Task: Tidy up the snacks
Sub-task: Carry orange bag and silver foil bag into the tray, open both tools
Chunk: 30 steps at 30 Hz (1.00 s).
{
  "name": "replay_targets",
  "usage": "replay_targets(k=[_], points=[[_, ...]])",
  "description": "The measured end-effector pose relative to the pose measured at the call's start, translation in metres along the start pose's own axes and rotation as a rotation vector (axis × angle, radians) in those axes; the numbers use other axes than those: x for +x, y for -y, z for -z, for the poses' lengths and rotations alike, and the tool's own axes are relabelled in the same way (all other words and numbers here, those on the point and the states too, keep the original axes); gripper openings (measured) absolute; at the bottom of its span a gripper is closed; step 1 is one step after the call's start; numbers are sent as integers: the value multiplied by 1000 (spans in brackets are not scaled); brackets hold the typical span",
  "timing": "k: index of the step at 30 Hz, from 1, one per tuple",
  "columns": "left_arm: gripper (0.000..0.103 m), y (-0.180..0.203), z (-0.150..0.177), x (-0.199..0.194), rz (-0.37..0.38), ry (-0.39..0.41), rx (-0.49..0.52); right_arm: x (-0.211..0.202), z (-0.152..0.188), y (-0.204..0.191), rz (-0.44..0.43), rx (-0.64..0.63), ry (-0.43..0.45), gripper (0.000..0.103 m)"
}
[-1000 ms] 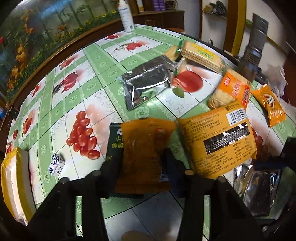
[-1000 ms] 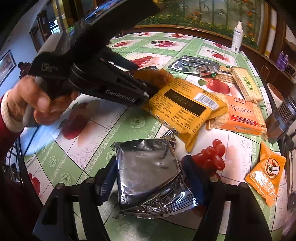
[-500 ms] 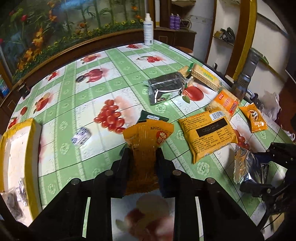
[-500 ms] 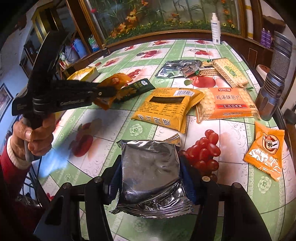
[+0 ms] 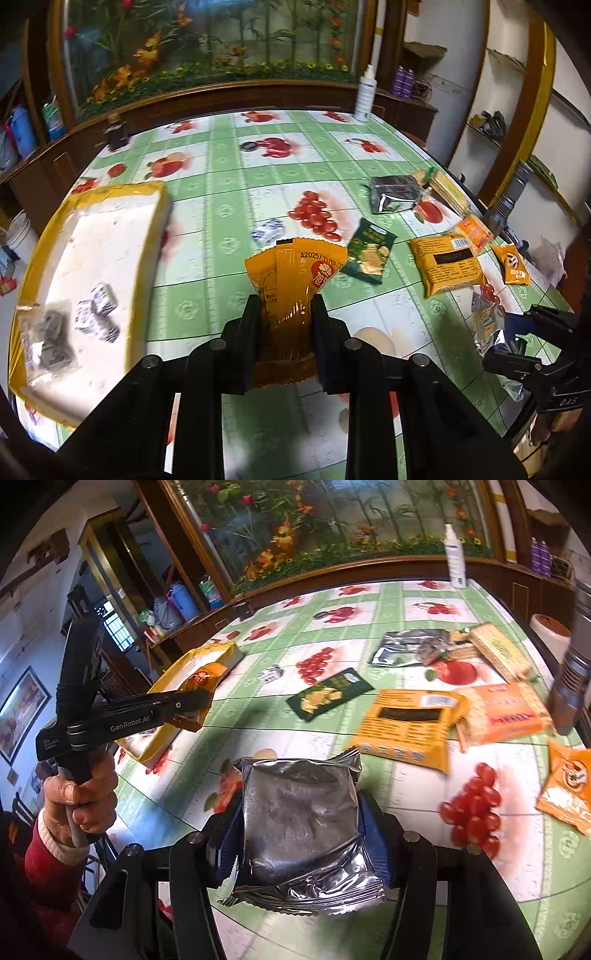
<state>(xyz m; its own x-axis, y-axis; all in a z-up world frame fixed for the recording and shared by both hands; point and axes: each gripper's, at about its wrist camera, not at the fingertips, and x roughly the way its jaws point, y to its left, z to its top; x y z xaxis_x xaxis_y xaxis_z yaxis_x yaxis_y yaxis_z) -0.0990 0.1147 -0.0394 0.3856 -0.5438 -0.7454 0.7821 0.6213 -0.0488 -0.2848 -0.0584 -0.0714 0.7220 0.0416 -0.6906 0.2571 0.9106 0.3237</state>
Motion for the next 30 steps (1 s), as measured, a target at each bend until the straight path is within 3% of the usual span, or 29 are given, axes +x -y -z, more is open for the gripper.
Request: replay_targets(k=[30], points=[[23,-131,32,-43,-175,55,-233,91,-70,-145,-260,-162,8,59]])
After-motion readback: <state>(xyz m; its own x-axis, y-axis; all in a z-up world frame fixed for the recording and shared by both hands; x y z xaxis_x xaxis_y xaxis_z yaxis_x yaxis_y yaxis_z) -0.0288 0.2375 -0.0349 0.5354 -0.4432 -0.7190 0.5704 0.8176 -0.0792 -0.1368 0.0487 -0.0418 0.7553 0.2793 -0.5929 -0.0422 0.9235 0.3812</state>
